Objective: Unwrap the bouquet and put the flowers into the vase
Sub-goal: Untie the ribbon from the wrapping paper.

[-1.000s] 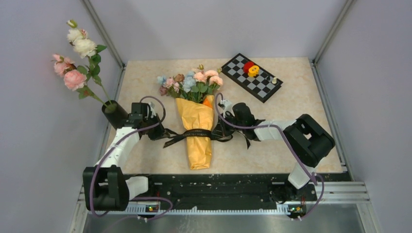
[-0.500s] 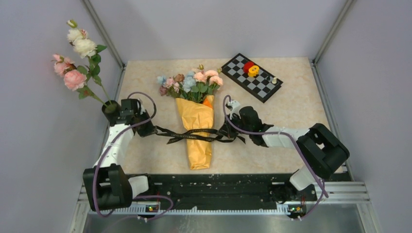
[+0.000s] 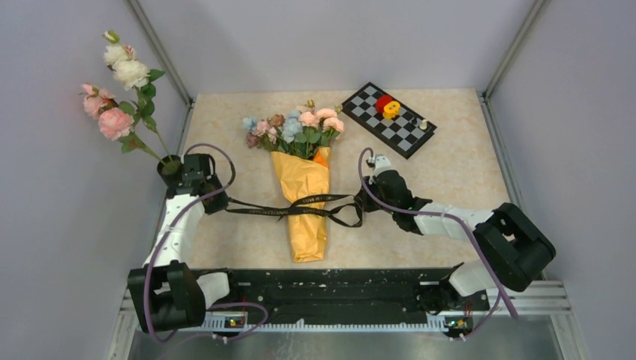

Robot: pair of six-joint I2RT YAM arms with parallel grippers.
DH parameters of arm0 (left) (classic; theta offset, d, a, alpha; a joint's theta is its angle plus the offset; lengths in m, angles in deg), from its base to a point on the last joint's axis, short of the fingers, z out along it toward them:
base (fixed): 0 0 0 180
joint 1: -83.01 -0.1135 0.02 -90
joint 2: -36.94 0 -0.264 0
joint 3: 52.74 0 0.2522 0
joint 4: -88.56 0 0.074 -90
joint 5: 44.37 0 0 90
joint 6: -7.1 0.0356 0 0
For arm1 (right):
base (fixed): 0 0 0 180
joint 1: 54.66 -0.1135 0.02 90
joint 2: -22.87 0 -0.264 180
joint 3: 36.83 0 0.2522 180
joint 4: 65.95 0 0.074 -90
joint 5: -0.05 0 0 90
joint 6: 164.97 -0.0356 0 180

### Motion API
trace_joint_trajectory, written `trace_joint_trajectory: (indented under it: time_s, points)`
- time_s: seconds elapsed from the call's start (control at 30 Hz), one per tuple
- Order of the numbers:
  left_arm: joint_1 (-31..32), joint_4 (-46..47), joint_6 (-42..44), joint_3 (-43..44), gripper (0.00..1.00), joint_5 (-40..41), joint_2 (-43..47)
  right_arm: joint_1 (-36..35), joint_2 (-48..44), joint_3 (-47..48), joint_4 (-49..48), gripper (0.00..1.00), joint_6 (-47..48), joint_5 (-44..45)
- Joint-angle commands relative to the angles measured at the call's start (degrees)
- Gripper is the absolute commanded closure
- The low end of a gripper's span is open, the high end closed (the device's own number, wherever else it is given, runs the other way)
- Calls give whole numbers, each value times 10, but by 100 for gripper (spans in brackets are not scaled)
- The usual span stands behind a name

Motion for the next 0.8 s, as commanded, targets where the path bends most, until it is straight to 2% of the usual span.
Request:
trace_joint_trajectory:
  time_s: [0.0, 0.07, 0.13, 0.2, 0.3, 0.4, 0.47, 0.57, 0.77]
  points:
    - [-4, -5, 8, 23, 94, 39, 19, 4, -29, -11, 24, 100, -29, 80]
    - [-4, -3, 12, 22, 82, 18, 19, 4, -31, -13, 30, 100, -33, 86]
    - [-3, 2, 16, 21, 56, -5, 20, 4, -34, -14, 34, 100, -35, 86]
    - [1, 10, 20, 19, 36, -33, 26, 5, -38, -14, 39, 91, -35, 82]
    - [19, 20, 29, 18, 16, -65, 41, 6, -55, -14, 41, 71, -30, 72]
    - [62, 40, 40, 11, 10, -96, 67, 11, -76, -13, 38, 54, -13, 49]
    - [105, 57, 45, 6, 8, -104, 83, 13, -82, -5, 41, 49, 2, 32]
    - [196, 92, 48, 3, 8, -115, 94, 18, -88, 6, 46, 45, 12, 17]
    - [331, 204, 49, -10, 9, -154, 55, 29, -96, 6, 36, 44, -2, 7]
